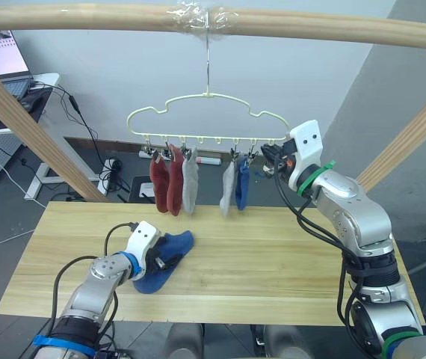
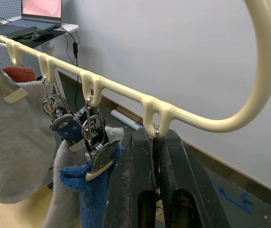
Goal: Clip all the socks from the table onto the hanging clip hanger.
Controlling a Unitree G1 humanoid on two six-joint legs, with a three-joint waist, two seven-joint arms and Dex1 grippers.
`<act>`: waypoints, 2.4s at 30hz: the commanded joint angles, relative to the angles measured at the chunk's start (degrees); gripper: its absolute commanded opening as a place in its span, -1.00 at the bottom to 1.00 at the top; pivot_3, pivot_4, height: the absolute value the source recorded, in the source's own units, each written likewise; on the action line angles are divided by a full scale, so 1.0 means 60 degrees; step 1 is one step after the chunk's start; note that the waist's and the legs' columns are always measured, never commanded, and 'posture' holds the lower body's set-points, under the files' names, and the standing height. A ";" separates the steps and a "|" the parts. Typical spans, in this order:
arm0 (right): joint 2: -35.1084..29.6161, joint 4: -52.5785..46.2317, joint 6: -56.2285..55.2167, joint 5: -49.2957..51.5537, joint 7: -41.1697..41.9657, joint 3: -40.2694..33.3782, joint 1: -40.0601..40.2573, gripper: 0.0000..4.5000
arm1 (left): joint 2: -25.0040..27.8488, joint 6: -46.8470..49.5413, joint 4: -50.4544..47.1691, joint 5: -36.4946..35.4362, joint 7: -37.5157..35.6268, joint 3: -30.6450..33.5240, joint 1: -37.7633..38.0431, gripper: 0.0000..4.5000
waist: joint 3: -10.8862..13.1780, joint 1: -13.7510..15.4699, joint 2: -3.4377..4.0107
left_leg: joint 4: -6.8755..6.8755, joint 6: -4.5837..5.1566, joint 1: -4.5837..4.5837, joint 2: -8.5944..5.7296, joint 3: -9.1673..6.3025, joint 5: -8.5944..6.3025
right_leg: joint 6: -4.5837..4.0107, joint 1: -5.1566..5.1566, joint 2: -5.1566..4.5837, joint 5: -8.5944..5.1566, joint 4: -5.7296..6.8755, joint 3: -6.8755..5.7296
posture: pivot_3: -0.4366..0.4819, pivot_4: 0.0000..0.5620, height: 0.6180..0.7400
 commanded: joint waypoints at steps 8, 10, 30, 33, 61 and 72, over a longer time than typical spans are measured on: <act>-0.0055 0.0132 0.0543 0.0277 -0.0039 -0.0511 -0.0164 -1.00 | -0.0248 0.0172 -0.0458 -0.0450 -0.0381 0.0021 0.0455 -0.79 | 0.0000 0.0001 0.0005 | 0.0001 0.0002 0.0002 0.0000 0.0000 0.0001 | 0.0014 0.0001 0.0000 -0.0008 0.0001 0.0001 | 0.11 -0.15 1.00; -0.0050 0.0136 0.0986 0.0598 -0.0007 -0.0795 -0.0246 -1.00 | -0.0356 0.0475 -0.0858 -0.0718 -0.0443 0.0125 0.0368 -1.00 | 0.0002 0.0019 0.0004 | 0.0001 0.0002 -0.0005 0.0000 -0.0001 0.0001 | 0.0009 0.0000 0.0000 -0.0006 -0.0001 0.0000 | 0.12 -0.14 1.00; 0.1645 0.0451 0.8777 0.4082 -0.1442 -0.6183 -0.3069 -1.00 | -0.3445 0.3999 -0.4262 -0.2822 0.1544 -0.0478 -0.2537 -1.00 | 0.0020 -0.0003 0.0001 | -0.0004 0.0007 -0.0037 -0.0003 -0.0014 0.0001 | -0.0001 -0.0012 0.0000 0.0005 -0.0009 -0.0017 | 0.04 -0.16 1.00; 0.1772 0.0357 0.8777 0.4252 -0.1667 -0.6177 -0.2932 -1.00 | -0.3853 0.3773 -0.4085 -0.2694 0.1979 -0.0427 -0.2747 -1.00 | 0.0020 0.0004 0.0001 | -0.0002 0.0007 -0.0039 -0.0005 -0.0015 0.0001 | -0.0001 -0.0011 -0.0002 0.0005 -0.0010 -0.0018 | 0.04 -0.16 1.00; 0.0733 -0.0231 0.8777 0.6277 -0.1481 -0.5644 -0.2032 0.98 | -0.4096 0.3785 -0.4118 -0.2876 0.1787 -0.0857 -0.2829 -1.00 | 0.0038 -0.0204 0.0019 | -0.0014 0.0009 -0.0046 -0.0009 -0.0011 0.0000 | 0.0005 -0.0018 0.0001 0.0001 -0.0022 -0.0013 | 0.06 -0.14 1.00; -0.3424 -0.2058 0.5097 0.4599 0.0984 -0.2612 0.1972 1.00 | -0.3893 0.3419 -0.2308 -0.2816 0.1391 -0.0941 -0.1953 0.46 | 0.0052 -0.0338 0.0010 | -0.0018 0.0017 -0.0035 -0.0025 0.0000 -0.0005 | 0.0079 -0.0009 0.0003 -0.0042 -0.0033 0.0032 | -0.03 -0.19 1.00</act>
